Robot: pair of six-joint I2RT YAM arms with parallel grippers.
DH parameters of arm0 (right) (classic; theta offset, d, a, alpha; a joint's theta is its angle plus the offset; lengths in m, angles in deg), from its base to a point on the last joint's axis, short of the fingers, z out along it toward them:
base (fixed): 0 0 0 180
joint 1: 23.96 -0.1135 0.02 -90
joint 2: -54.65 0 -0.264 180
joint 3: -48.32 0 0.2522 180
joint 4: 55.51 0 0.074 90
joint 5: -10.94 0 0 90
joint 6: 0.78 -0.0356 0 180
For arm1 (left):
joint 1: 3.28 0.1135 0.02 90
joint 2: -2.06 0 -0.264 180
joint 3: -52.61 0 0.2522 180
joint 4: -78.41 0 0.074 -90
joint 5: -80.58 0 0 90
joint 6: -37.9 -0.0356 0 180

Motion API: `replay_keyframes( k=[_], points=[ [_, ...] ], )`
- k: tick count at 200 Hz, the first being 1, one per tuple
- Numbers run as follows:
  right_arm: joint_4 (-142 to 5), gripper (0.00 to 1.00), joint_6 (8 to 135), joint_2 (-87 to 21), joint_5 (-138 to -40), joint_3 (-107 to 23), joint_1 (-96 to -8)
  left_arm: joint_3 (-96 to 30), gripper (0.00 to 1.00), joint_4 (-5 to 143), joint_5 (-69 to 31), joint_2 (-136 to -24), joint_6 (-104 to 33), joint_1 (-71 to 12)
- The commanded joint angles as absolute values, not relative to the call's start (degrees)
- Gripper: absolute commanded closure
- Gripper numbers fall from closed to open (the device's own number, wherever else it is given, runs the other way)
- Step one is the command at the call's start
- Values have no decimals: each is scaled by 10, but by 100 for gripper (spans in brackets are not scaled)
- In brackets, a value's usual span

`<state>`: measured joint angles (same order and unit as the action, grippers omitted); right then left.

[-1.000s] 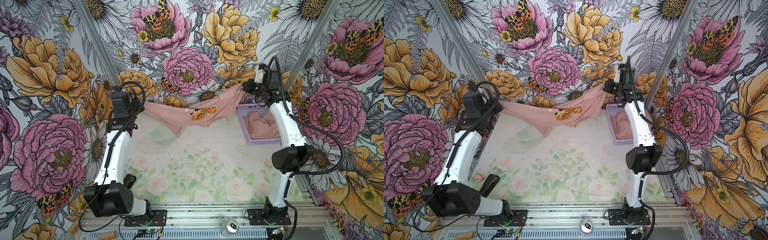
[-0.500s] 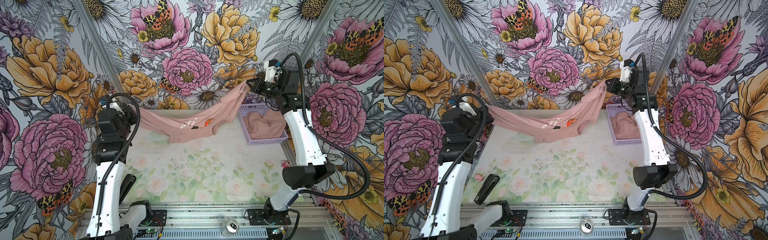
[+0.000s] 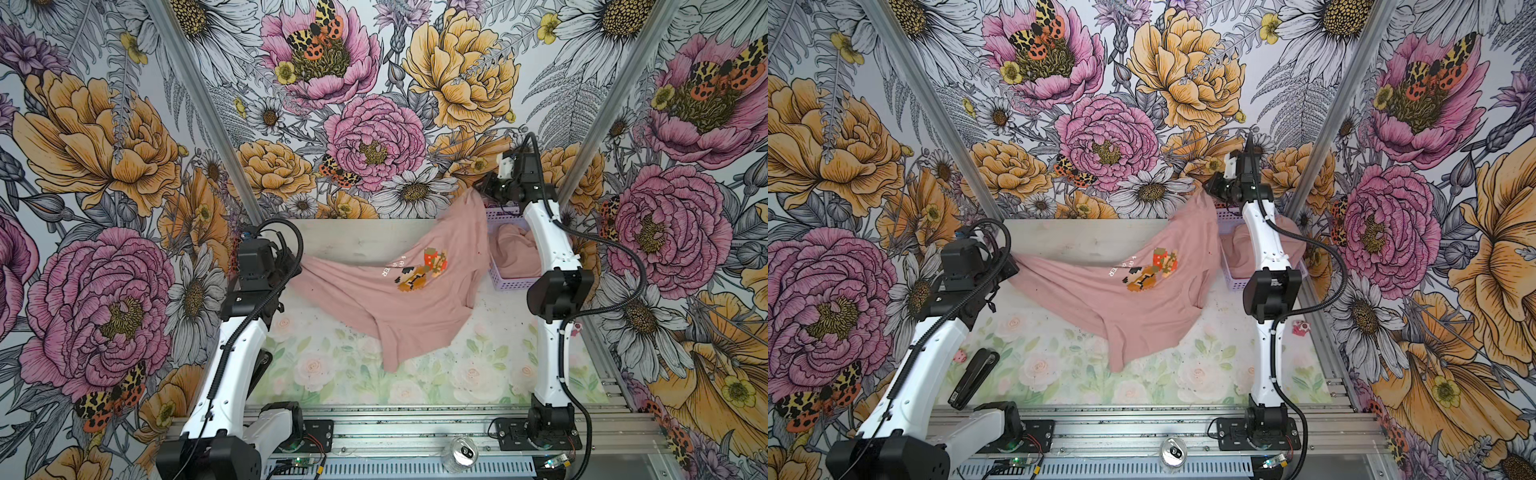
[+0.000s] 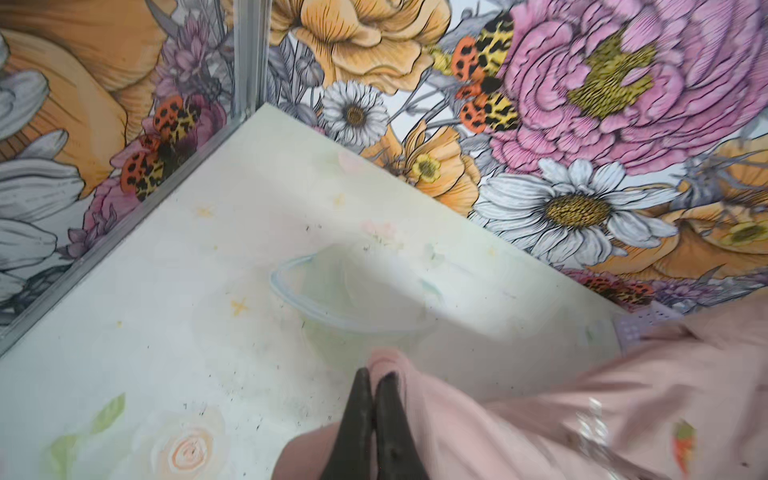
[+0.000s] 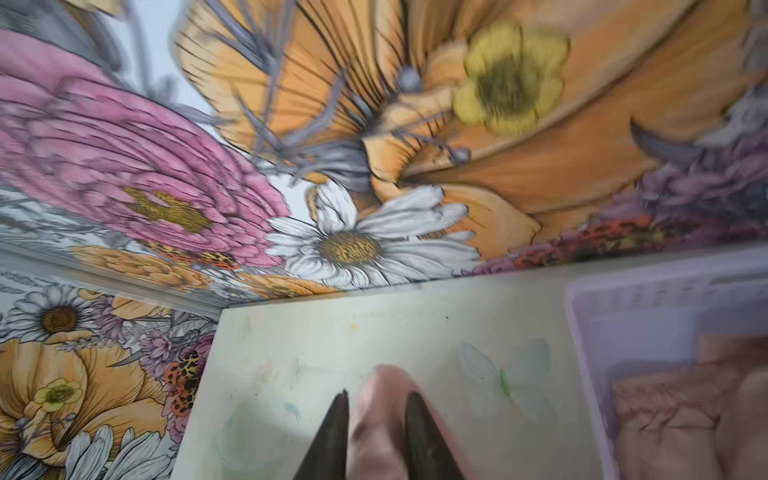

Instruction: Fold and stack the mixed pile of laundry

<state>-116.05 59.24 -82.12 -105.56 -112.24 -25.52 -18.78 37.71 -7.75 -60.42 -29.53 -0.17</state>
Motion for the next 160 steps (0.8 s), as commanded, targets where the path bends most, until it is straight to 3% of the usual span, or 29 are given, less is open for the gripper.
replay_keyframes(
  k=[1, 24, 84, 116, 146, 160],
  points=[
    [-1220, 54, 624, -757, -1030, -1077, -292, -182, 100, 391, -60, -608, -287, -4],
    [-1218, 44, 653, -649, -959, -881, -335, -168, 100, 393, -59, -616, -283, -6],
    [-1089, 43, 576, -442, -931, -379, -420, -156, 100, 393, -62, -609, -284, -11],
    [-1045, 42, 549, -434, -920, -289, -437, -156, 100, 390, -67, -607, -284, -13],
    [-993, 43, 536, -477, -923, -285, -443, -155, 100, 389, -68, -608, -284, -14],
    [-984, 49, 534, -501, -927, -303, -446, -155, 100, 388, -68, -609, -283, -14]
  ],
)
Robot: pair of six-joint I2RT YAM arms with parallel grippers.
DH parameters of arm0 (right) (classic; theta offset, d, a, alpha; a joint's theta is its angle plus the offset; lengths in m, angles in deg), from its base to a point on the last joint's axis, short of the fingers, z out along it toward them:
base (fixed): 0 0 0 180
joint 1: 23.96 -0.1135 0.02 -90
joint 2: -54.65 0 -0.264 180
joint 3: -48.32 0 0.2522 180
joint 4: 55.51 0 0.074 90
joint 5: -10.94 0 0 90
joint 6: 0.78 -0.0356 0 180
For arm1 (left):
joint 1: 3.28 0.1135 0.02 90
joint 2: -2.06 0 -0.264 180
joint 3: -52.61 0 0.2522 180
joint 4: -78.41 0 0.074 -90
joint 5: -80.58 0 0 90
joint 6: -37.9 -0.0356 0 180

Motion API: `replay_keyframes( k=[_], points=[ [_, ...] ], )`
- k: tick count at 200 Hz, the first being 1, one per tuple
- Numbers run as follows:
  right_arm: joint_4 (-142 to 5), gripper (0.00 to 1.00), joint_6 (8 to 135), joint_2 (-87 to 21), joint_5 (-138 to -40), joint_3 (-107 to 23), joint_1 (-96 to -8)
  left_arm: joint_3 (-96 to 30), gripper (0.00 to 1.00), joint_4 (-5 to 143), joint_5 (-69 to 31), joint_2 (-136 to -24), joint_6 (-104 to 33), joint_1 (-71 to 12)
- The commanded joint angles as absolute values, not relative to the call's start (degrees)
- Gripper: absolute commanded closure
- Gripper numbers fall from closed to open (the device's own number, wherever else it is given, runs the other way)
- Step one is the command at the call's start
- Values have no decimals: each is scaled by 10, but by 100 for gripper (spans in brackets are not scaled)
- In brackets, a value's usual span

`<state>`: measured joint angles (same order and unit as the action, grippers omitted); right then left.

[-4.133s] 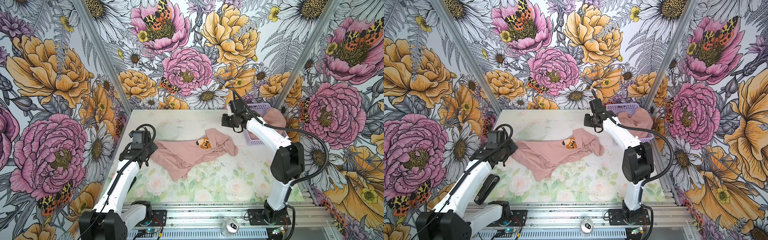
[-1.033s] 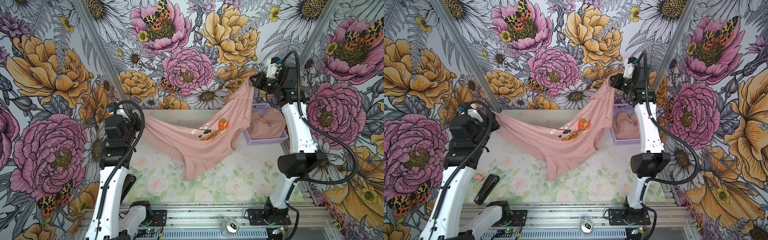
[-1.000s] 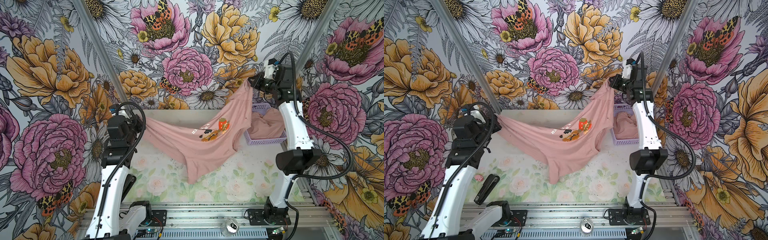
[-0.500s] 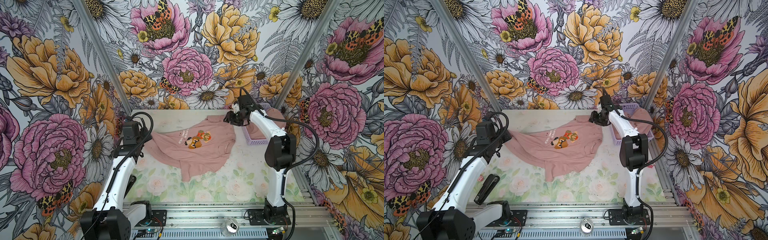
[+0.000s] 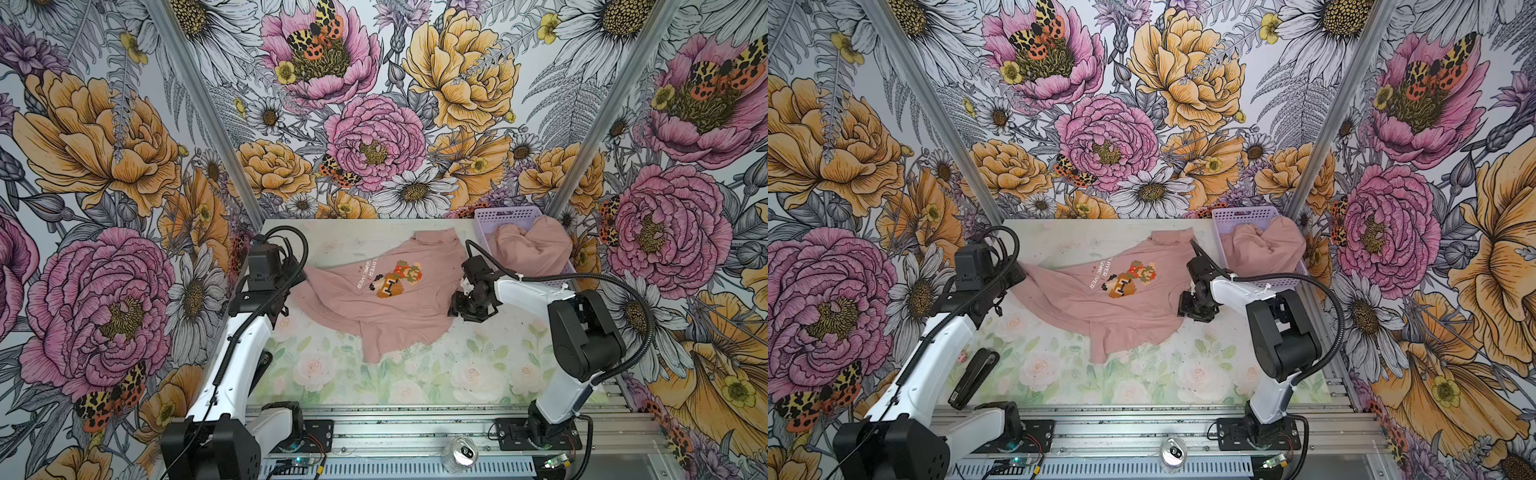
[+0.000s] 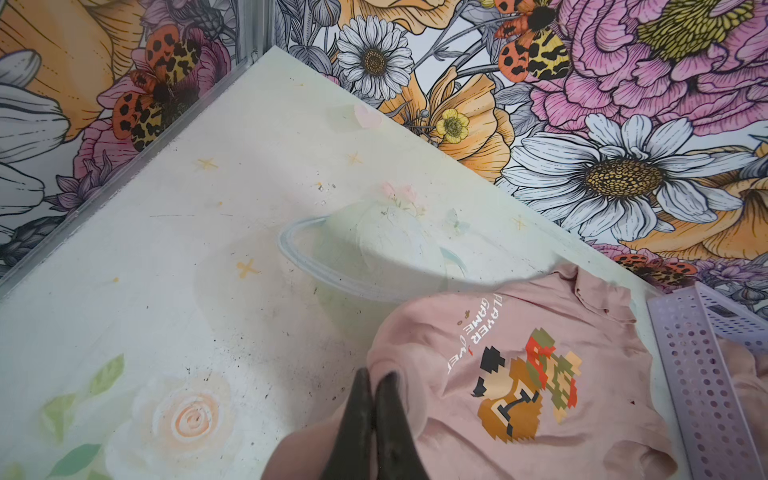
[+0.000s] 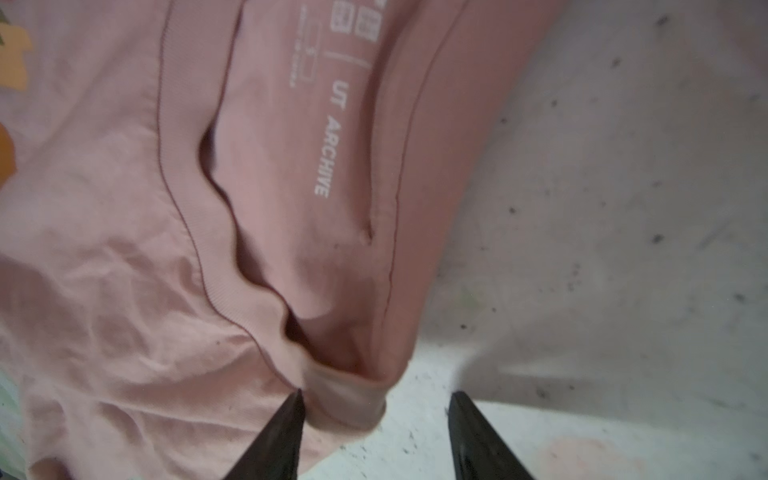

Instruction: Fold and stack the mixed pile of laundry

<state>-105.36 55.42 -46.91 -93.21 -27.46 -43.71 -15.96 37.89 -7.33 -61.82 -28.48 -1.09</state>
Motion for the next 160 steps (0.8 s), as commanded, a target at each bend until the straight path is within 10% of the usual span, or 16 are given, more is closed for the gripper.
replay_keyframes(
  k=[1, 29, 100, 160],
  points=[
    [-984, 50, 534, -503, -927, -304, -446, -155, 100, 388, -68, -609, -283, -15],
    [-989, 100, 533, -504, -938, -321, -448, -160, 100, 378, -59, -602, -284, -14],
    [-1219, 100, 552, -233, -954, -405, -413, -202, 100, 322, -29, -513, -300, -2],
    [-1241, 100, 611, -341, -952, -584, -355, -199, 100, 343, -25, -496, -292, -2]
  ],
)
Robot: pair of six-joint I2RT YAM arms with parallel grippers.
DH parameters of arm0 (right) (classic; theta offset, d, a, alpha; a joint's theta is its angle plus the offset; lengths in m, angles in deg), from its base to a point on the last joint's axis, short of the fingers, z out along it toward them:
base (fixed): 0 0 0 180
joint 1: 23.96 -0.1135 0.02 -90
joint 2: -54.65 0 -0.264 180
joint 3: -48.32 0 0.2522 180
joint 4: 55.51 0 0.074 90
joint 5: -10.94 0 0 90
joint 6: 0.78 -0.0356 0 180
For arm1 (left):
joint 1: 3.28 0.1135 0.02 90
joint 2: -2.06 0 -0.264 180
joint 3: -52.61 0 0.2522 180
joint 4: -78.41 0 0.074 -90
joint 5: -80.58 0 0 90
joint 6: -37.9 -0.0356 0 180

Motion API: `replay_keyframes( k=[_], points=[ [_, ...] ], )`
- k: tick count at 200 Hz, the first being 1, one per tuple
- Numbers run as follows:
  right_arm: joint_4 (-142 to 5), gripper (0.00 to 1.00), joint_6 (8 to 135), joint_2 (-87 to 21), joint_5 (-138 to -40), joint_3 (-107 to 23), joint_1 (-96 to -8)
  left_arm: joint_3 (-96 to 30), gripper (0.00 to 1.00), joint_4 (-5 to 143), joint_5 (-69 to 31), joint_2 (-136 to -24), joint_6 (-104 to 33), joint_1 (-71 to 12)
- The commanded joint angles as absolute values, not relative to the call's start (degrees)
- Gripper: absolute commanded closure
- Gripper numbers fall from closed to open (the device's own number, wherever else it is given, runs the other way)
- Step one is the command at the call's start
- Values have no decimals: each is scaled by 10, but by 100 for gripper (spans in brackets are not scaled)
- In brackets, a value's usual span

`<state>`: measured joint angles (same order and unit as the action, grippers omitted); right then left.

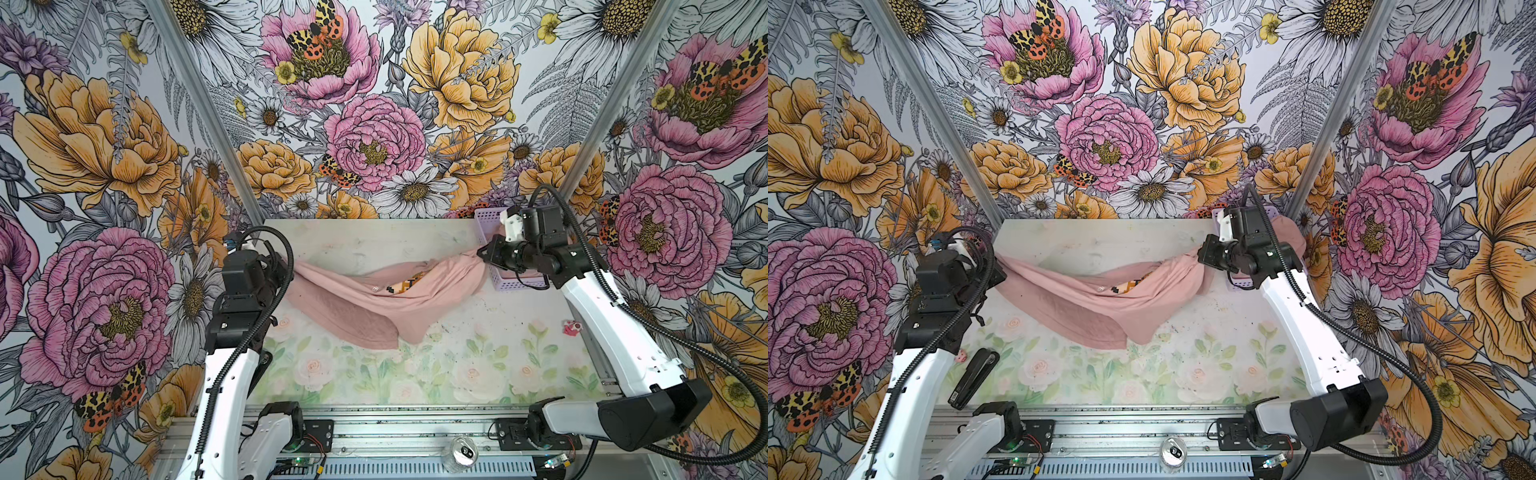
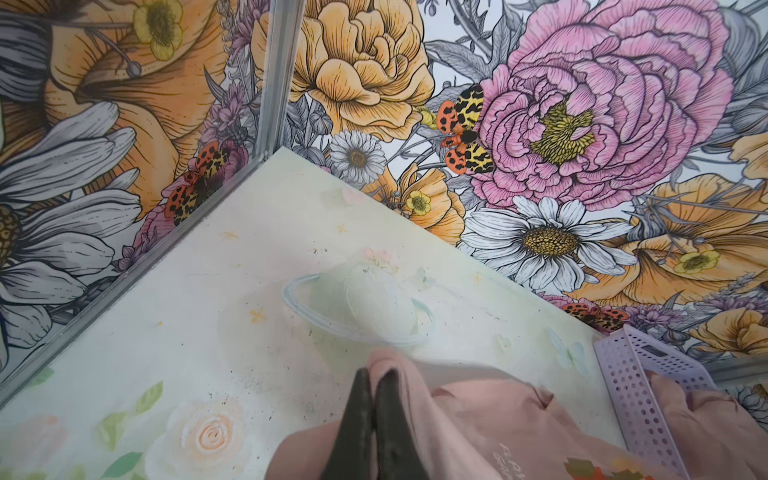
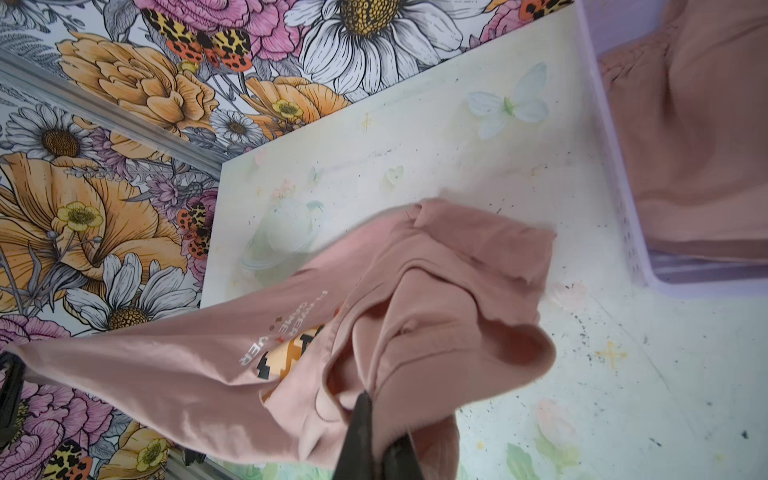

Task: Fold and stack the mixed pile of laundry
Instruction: 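Lift and stretch the T-shirt between both grippers, then lower it flat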

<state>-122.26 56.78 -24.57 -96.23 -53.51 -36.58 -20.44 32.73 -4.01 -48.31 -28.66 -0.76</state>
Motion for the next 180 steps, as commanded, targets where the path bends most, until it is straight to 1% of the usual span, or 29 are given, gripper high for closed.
replay_keyframes(
  k=[1, 24, 44, 62, 82, 127, 158, 180],
  points=[
    [-1240, 100, 612, -347, -952, -587, -355, -198, 100, 343, -26, -498, -292, -2],
    [-1231, 100, 618, -452, -969, -705, -346, -186, 100, 357, -35, -542, -292, -2],
    [-1230, 100, 612, -503, -977, -791, -352, -188, 100, 358, -33, -564, -306, -3],
    [-1235, 100, 610, -524, -991, -822, -352, -187, 100, 358, -31, -565, -314, -3],
    [-1237, 100, 615, -479, -993, -793, -352, -188, 100, 354, -25, -540, -319, -3],
    [-1284, 100, 644, -307, -1030, -702, -344, -211, 100, 323, -4, -467, -326, -7],
    [-1335, 100, 654, -231, -1054, -696, -335, -236, 100, 316, 13, -431, -331, -24],
    [-1349, 100, 651, -219, -1068, -725, -316, -256, 100, 303, 22, -420, -337, -24]
  ],
)
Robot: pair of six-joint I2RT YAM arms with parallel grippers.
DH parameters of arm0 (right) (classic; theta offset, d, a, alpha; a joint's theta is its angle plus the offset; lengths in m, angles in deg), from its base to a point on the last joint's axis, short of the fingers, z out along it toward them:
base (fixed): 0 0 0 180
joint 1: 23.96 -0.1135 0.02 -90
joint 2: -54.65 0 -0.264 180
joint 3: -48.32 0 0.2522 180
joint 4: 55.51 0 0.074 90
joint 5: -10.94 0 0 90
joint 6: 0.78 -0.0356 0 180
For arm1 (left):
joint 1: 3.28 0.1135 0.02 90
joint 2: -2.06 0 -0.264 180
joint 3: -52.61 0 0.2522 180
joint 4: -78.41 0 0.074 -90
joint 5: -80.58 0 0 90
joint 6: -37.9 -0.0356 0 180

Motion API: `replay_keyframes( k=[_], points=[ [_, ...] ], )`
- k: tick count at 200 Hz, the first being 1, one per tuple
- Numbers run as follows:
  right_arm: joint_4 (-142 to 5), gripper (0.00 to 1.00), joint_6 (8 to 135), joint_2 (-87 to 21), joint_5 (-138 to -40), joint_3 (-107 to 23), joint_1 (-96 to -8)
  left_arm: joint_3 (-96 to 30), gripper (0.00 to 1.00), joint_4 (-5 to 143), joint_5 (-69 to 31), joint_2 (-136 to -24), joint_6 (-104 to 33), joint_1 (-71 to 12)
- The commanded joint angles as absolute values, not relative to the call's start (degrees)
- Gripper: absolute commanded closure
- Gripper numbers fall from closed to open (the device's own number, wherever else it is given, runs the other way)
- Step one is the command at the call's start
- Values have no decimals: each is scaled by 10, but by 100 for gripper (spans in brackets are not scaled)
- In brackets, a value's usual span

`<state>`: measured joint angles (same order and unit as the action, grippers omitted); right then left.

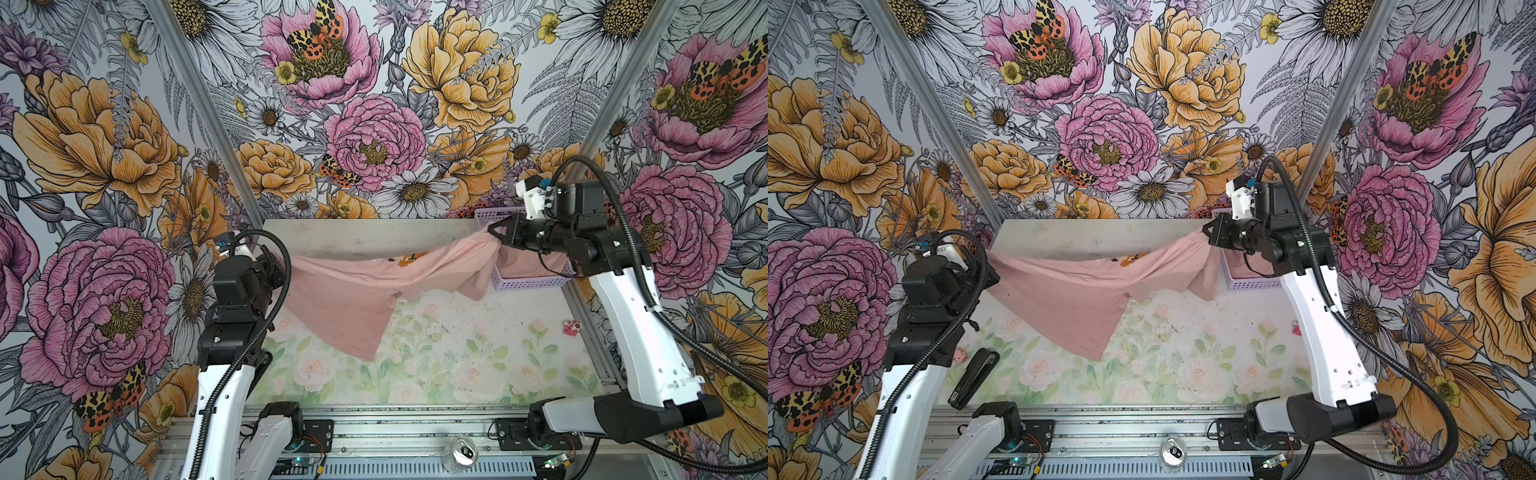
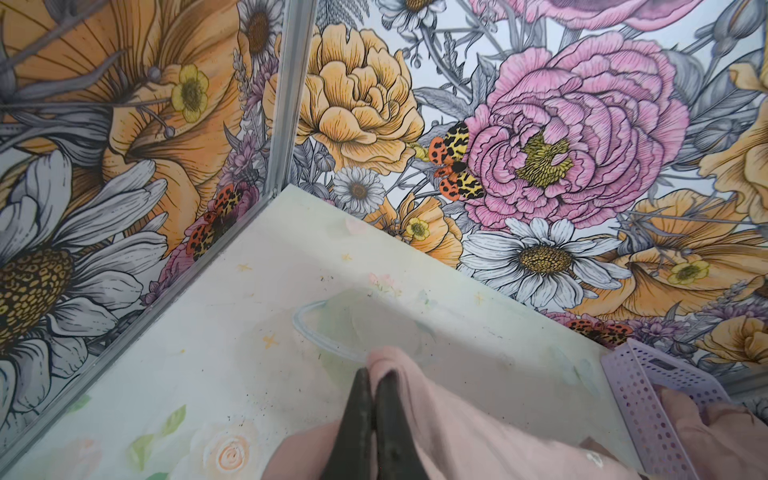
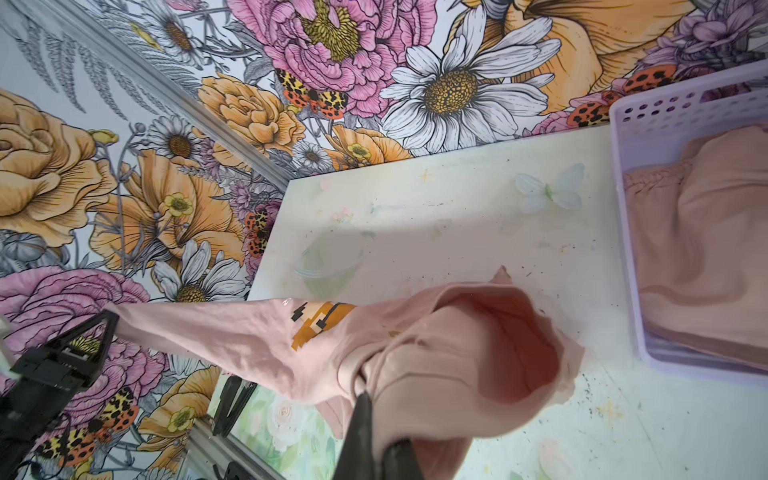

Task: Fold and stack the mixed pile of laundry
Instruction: 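Lift and stretch the T-shirt between both grippers, then lower it flat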

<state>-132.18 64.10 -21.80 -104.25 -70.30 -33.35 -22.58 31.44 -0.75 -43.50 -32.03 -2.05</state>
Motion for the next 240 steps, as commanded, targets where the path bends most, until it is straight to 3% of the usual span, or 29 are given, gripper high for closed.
replay_keyframes(
  k=[1, 42, 94, 113, 126, 152, 192, 240],
  points=[
    [-1349, 100, 651, -219, -1068, -726, -315, -256, 100, 303, 22, -420, -338, -24],
    [-1339, 100, 679, -330, -1057, -775, -304, -226, 100, 338, 8, -471, -338, -25],
    [-1300, 100, 695, -616, -1018, -903, -338, -155, 100, 442, 0, -596, -343, -28],
    [-1302, 72, 691, -670, -975, -936, -352, -145, 100, 458, 2, -627, -343, -30],
    [-1301, 63, 687, -660, -955, -916, -362, -141, 100, 461, 2, -639, -343, -32],
    [-1284, 56, 682, -587, -924, -779, -394, -135, 100, 464, 4, -648, -347, -32],
    [-1162, 55, 596, -454, -988, -457, -428, -123, 100, 465, 3, -647, -345, -33],
    [-1092, 56, 528, -404, -1022, -312, -449, -121, 100, 464, 0, -643, -343, -36]
  ],
)
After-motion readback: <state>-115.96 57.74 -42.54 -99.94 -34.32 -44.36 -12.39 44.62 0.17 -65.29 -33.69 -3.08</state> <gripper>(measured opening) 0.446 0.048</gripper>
